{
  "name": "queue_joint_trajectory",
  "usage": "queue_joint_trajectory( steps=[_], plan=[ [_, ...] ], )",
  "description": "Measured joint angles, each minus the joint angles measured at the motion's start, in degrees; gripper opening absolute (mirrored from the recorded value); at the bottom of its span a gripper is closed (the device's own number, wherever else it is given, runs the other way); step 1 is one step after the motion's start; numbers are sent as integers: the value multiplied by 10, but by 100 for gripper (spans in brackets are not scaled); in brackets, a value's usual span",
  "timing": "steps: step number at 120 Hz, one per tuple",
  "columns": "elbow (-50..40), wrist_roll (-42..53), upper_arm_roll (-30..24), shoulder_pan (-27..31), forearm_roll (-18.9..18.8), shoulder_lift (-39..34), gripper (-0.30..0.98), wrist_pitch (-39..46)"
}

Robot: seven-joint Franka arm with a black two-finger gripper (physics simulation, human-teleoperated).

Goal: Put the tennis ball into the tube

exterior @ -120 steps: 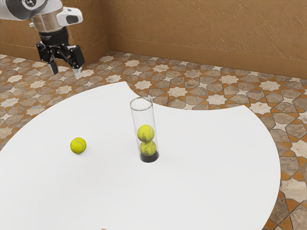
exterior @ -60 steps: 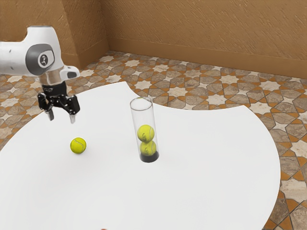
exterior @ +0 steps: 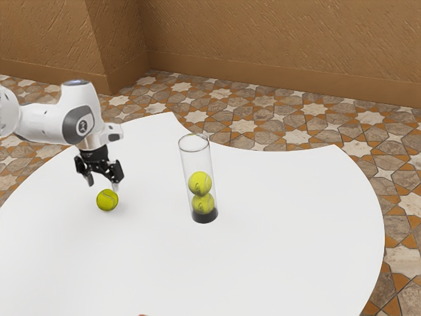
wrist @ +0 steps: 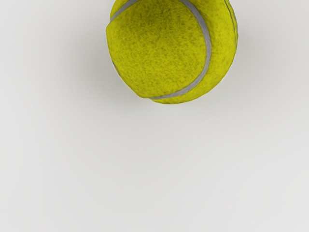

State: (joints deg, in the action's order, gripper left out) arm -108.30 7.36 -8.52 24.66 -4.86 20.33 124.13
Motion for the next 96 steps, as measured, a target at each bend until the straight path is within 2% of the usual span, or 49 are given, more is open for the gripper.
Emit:
queue_joint_trajectory(
  steps=[48,96],
  plan=[
    [11,25,1,4,-5,55,69,48],
    [31,38,0,8,-21,87,69,61]
  ],
)
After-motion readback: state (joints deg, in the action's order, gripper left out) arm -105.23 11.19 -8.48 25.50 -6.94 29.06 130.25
